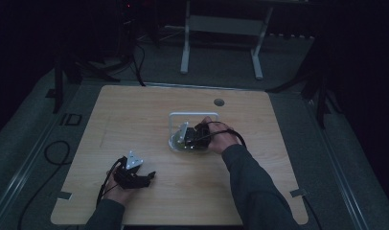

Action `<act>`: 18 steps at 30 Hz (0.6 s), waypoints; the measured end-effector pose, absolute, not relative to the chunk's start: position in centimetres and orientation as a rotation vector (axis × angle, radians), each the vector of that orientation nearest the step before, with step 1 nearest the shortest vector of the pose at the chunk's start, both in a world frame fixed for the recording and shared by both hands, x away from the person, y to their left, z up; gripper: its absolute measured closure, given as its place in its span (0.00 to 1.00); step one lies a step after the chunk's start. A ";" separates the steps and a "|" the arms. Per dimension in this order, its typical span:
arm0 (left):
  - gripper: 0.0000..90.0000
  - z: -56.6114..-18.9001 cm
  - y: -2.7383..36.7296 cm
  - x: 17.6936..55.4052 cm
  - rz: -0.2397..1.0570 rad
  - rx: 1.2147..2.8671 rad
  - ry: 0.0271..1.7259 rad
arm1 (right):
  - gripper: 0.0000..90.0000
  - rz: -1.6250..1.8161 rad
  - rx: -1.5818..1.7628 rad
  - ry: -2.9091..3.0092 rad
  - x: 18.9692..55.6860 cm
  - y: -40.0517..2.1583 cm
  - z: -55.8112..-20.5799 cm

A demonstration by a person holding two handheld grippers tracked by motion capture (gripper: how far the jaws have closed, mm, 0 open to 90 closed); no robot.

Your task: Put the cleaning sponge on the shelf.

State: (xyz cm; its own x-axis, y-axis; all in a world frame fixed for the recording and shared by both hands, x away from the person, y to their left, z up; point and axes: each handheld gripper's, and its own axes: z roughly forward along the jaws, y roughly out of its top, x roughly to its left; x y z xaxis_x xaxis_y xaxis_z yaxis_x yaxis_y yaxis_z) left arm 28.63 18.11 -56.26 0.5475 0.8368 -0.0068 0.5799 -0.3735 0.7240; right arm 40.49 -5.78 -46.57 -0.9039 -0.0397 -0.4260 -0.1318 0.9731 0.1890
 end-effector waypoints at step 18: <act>0.27 -56.3 18.1 28.6 0.479 2.096 1.136 | 0.79 0.251 -0.135 2.638 40.7 -5.0 -46.9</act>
